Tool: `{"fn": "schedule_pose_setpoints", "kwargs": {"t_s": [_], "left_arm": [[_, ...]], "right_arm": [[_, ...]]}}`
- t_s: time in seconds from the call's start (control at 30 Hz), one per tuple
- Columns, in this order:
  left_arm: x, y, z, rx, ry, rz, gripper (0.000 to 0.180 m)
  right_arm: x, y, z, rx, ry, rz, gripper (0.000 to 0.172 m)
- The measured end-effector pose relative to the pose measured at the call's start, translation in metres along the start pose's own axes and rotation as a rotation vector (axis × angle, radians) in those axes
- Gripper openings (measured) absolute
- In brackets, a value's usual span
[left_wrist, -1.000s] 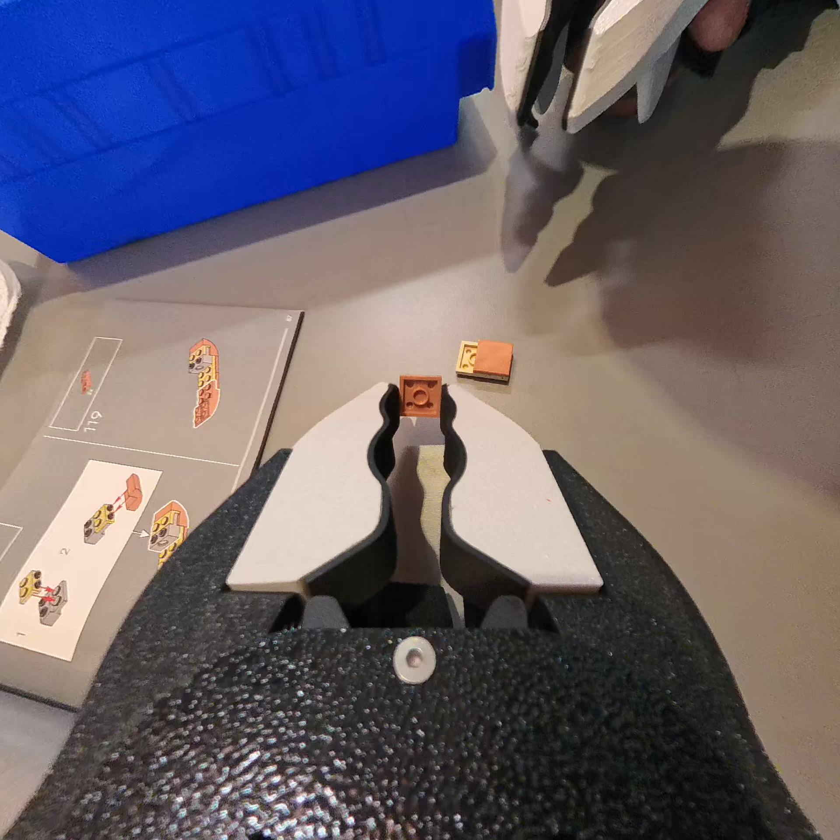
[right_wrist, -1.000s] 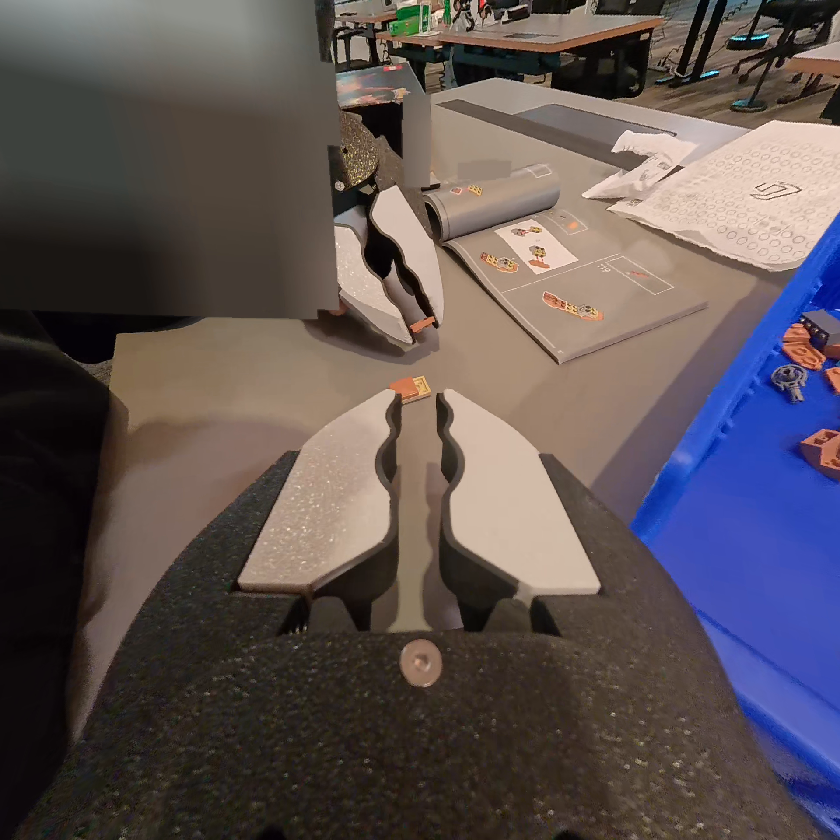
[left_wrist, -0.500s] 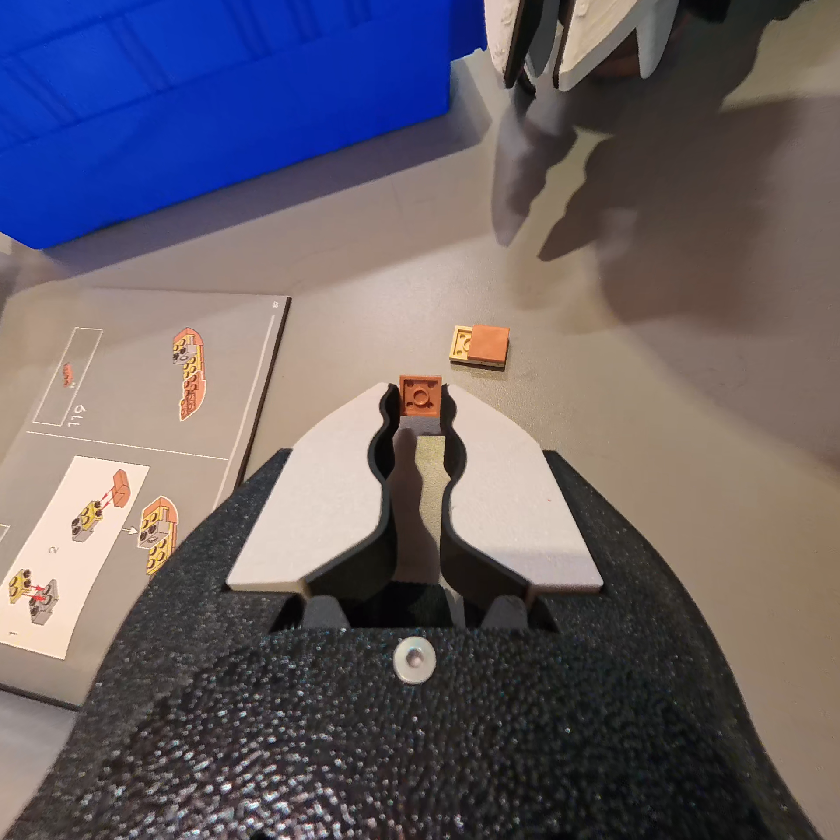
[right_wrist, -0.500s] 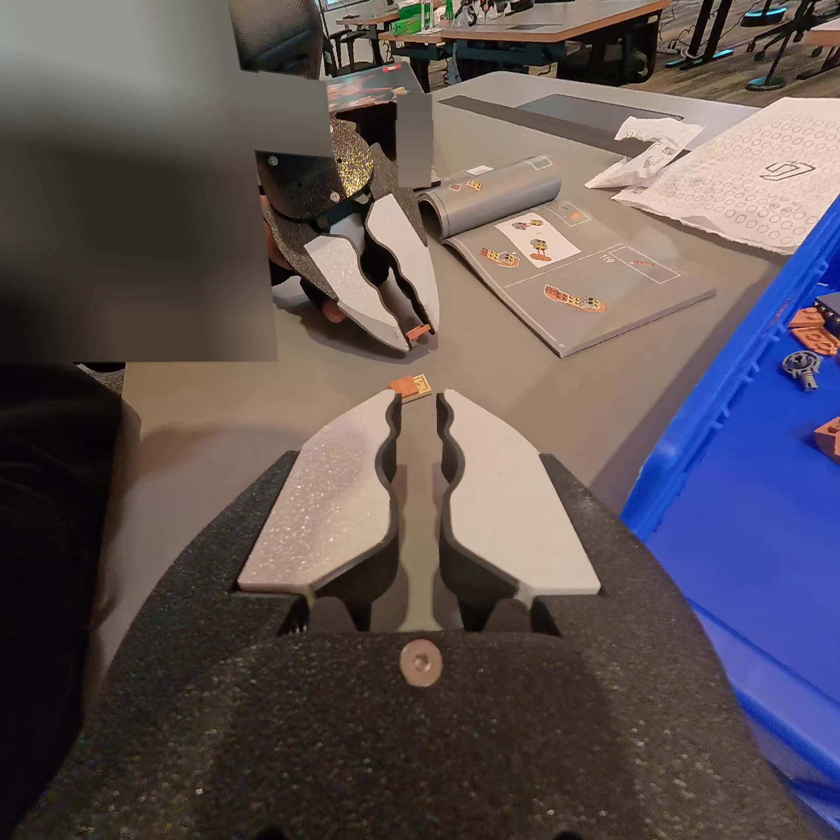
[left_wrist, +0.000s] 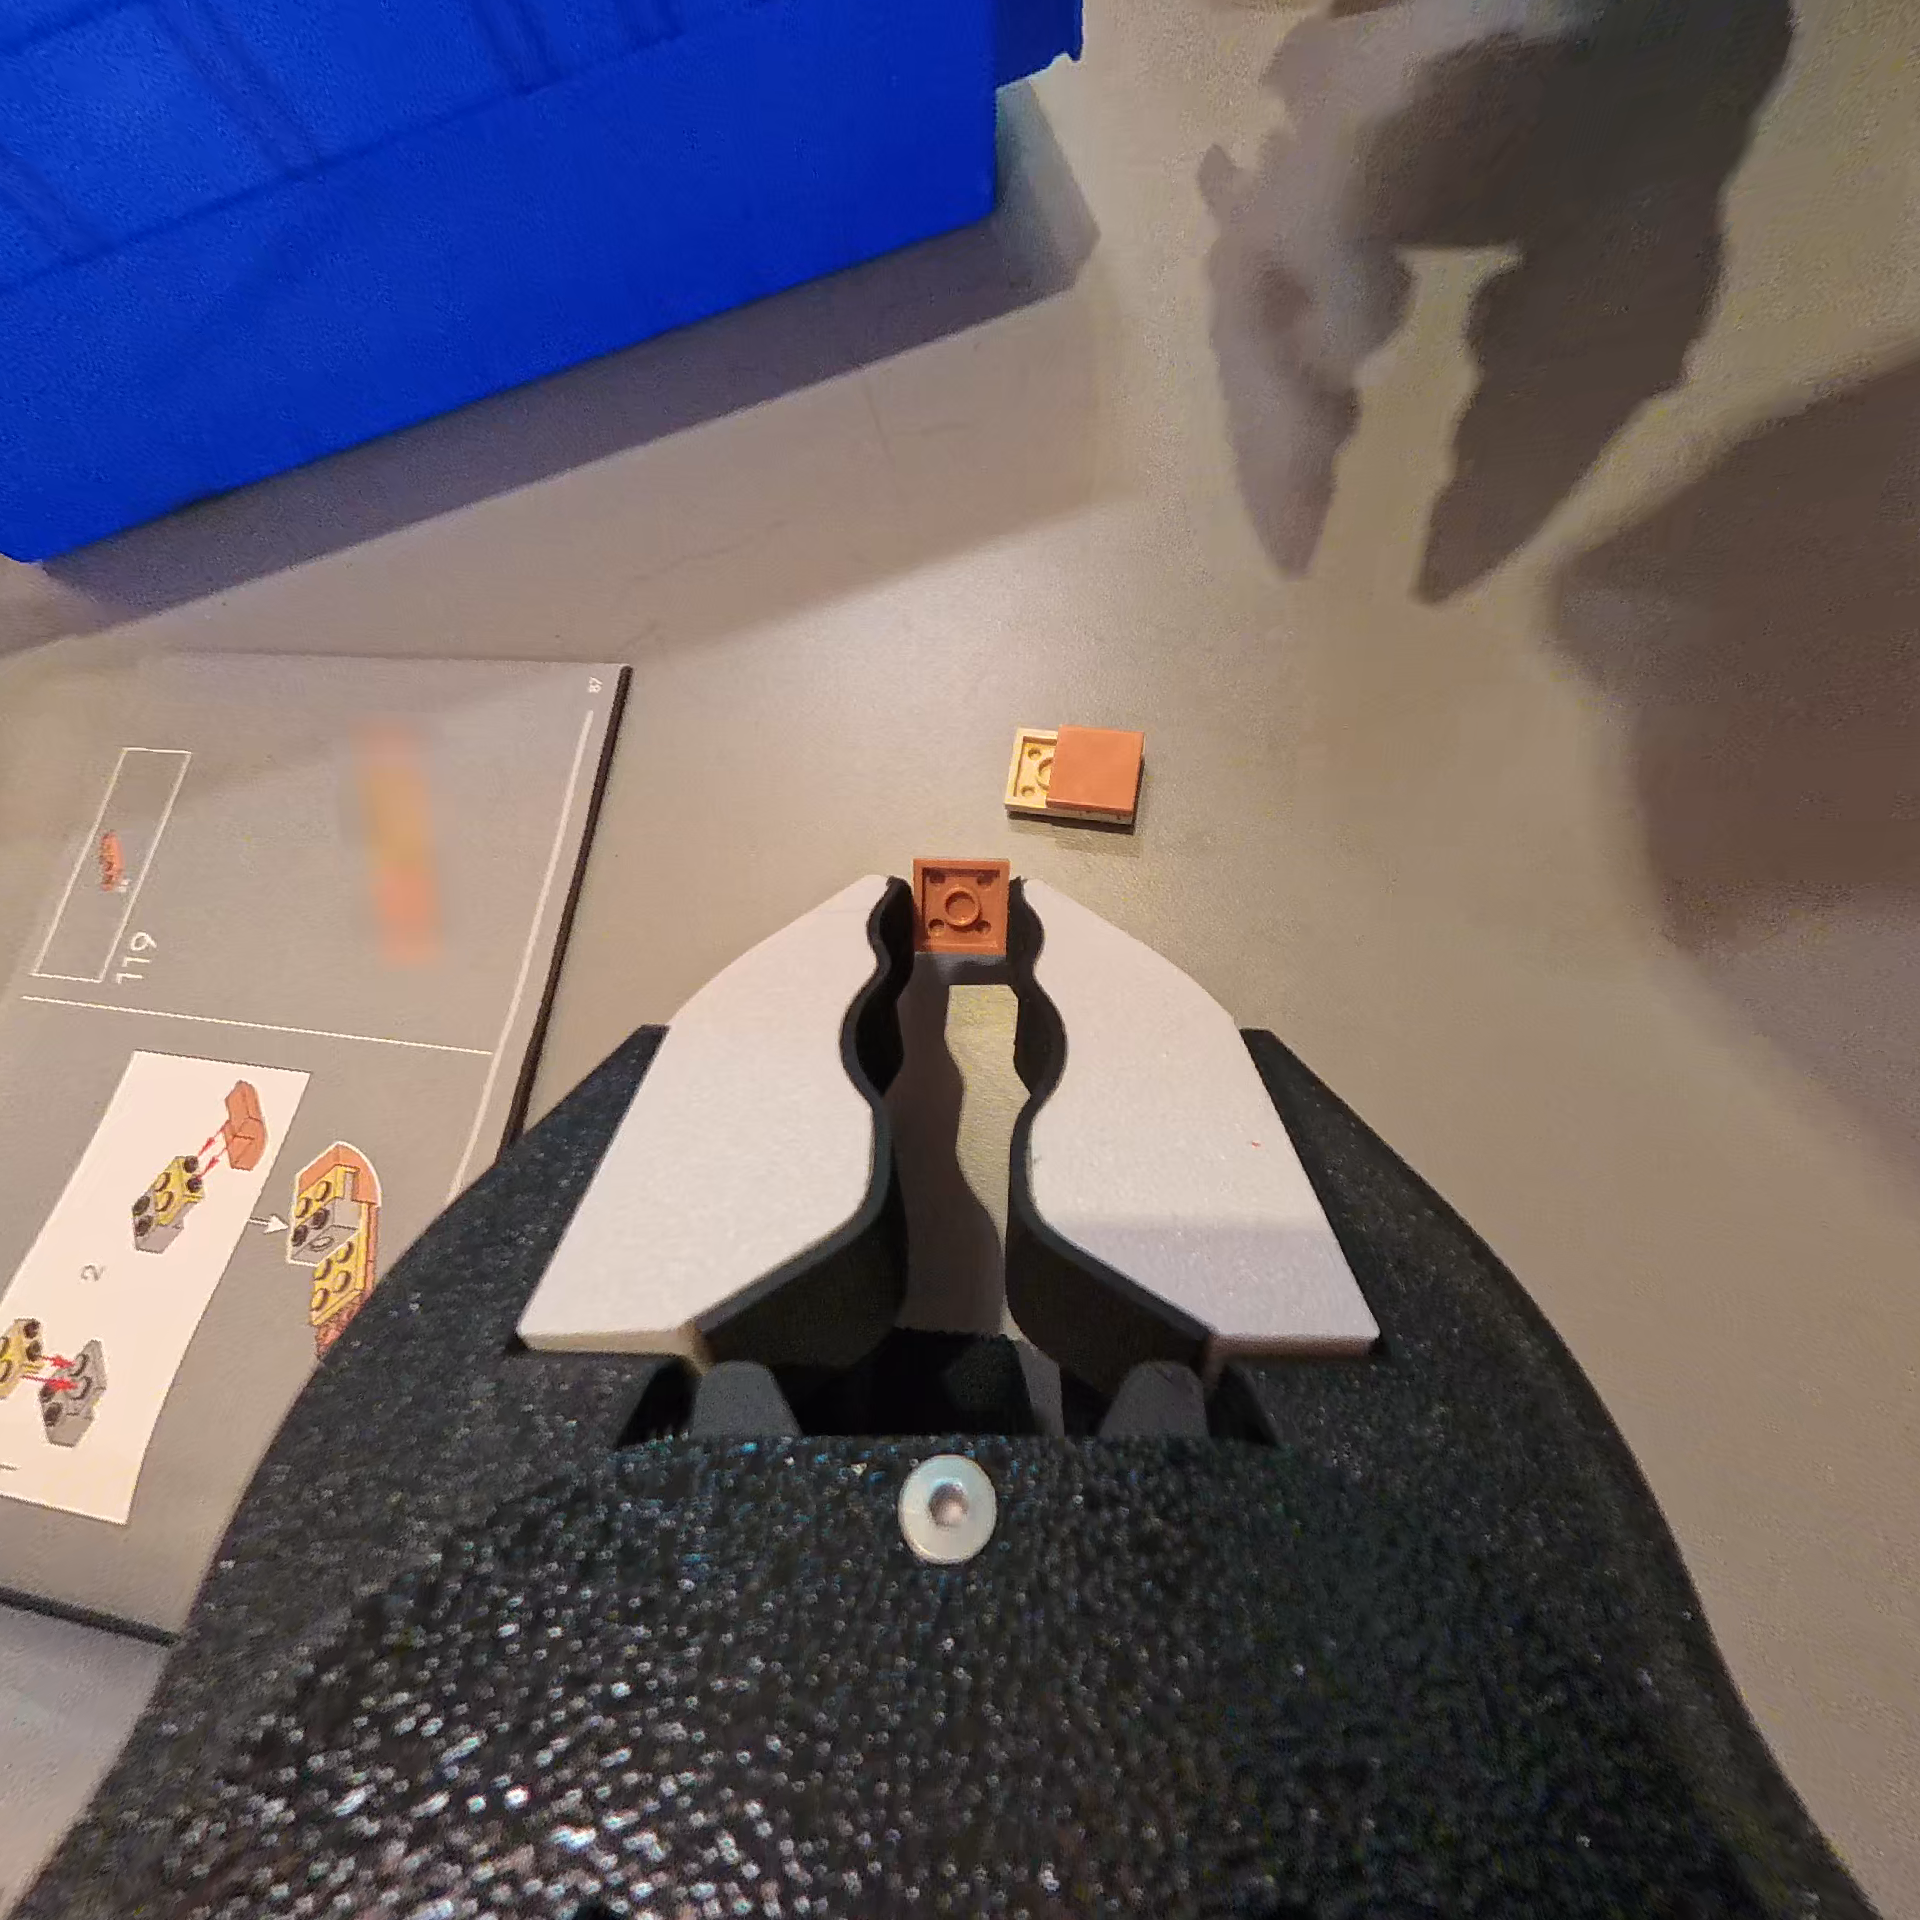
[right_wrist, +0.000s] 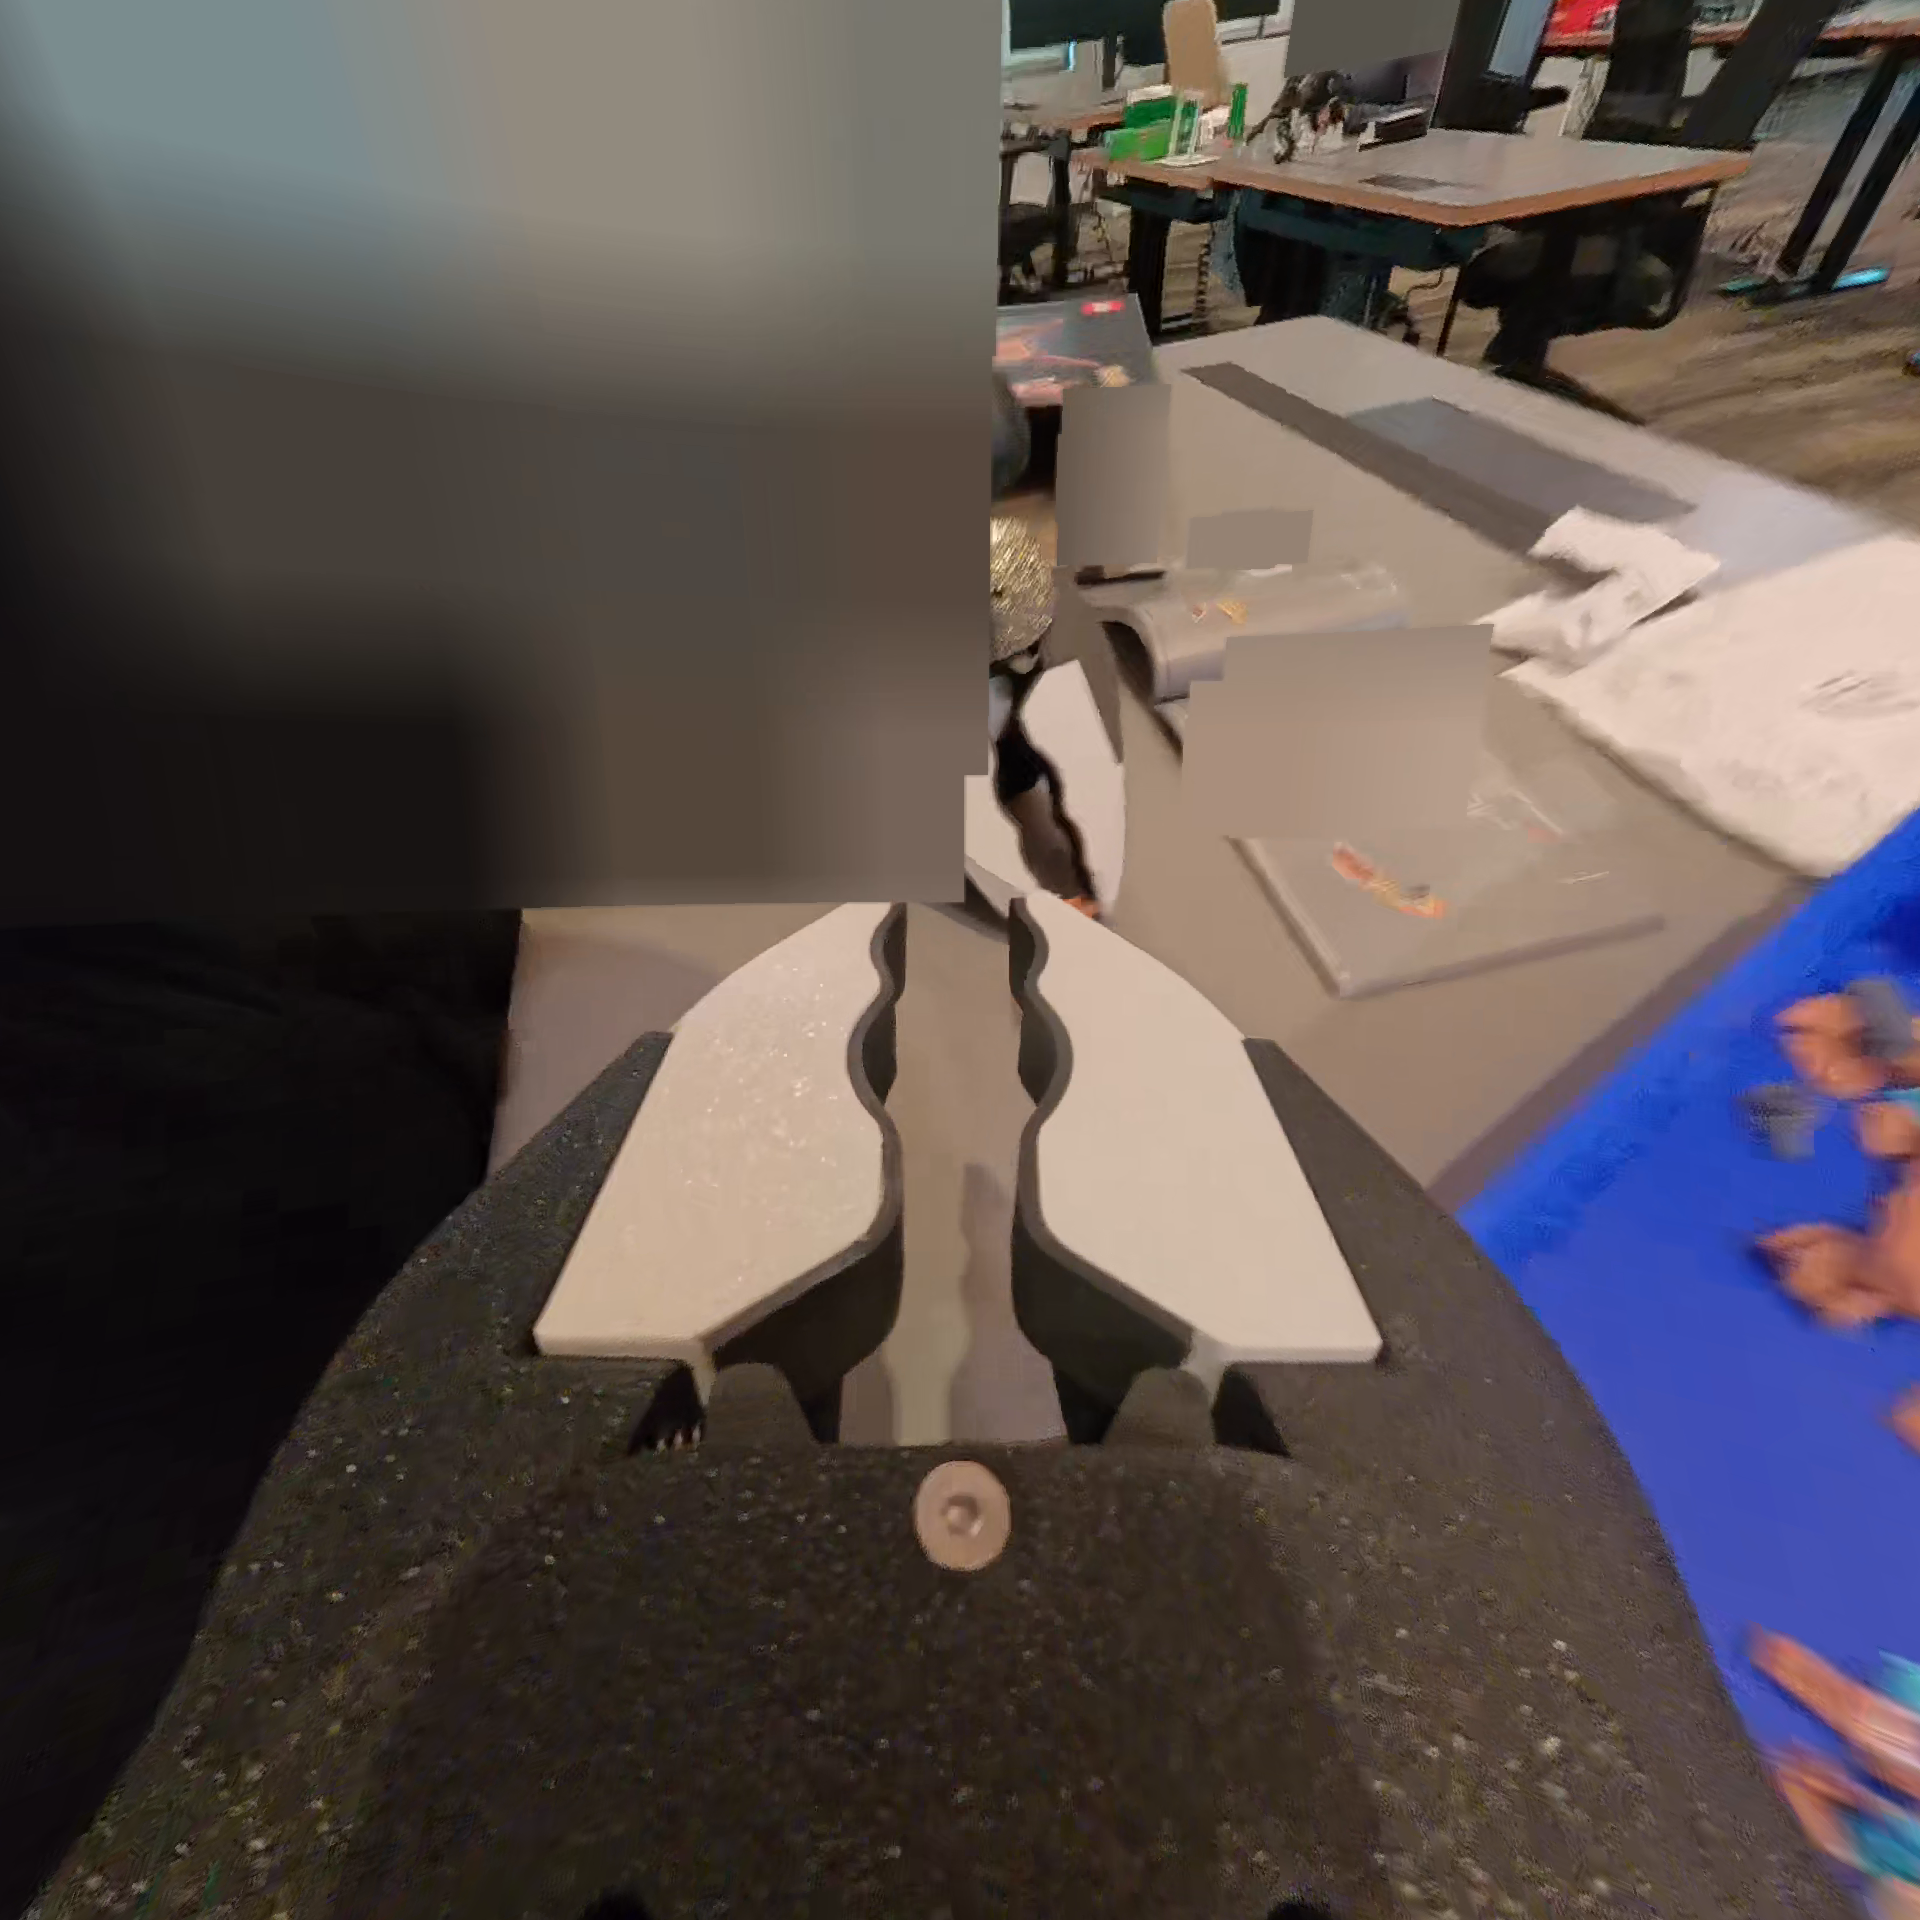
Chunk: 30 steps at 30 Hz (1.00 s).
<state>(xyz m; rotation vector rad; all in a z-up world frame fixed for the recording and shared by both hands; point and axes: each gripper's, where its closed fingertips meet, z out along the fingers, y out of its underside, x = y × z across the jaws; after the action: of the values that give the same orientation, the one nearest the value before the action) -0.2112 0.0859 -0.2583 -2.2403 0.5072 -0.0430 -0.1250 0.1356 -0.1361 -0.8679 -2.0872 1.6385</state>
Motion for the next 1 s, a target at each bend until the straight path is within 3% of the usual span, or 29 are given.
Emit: {"fn": "schedule_pose_setpoints", "kwargs": {"t_s": [0.1,0.17,0.3,0.37,0.47,0.8,1.0], "left_arm": [[0.001,0.0,-0.001,0.005,-0.007,0.01,0.017],[0.001,0.0,-0.001,0.006,-0.006,0.012,0.017],[0.001,0.0,-0.001,0.005,-0.003,0.009,0.017],[0.001,0.0,-0.001,0.006,-0.007,0.012,0.017],[0.002,0.0,-0.001,0.007,-0.012,0.015,0.017],[0.004,0.0,-0.002,0.01,0.004,0.024,0.017],[0.005,0.0,-0.002,0.011,0.004,0.029,0.017]], "right_arm": [[0.026,-0.035,-0.042,-0.077,0.071,-0.131,0.018],[0.068,-0.04,-0.059,-0.203,0.149,-0.216,0.017],[0.175,0.023,-0.059,-0.653,0.213,-0.274,0.024],[0.203,0.058,-0.051,-0.811,0.165,-0.209,0.026],[0.225,0.089,-0.048,-0.988,0.159,-0.253,0.028],[0.235,0.118,-0.039,-1.116,0.055,-0.276,0.033],[0.229,0.12,-0.037,-1.126,0.015,-0.192,0.017]]}}
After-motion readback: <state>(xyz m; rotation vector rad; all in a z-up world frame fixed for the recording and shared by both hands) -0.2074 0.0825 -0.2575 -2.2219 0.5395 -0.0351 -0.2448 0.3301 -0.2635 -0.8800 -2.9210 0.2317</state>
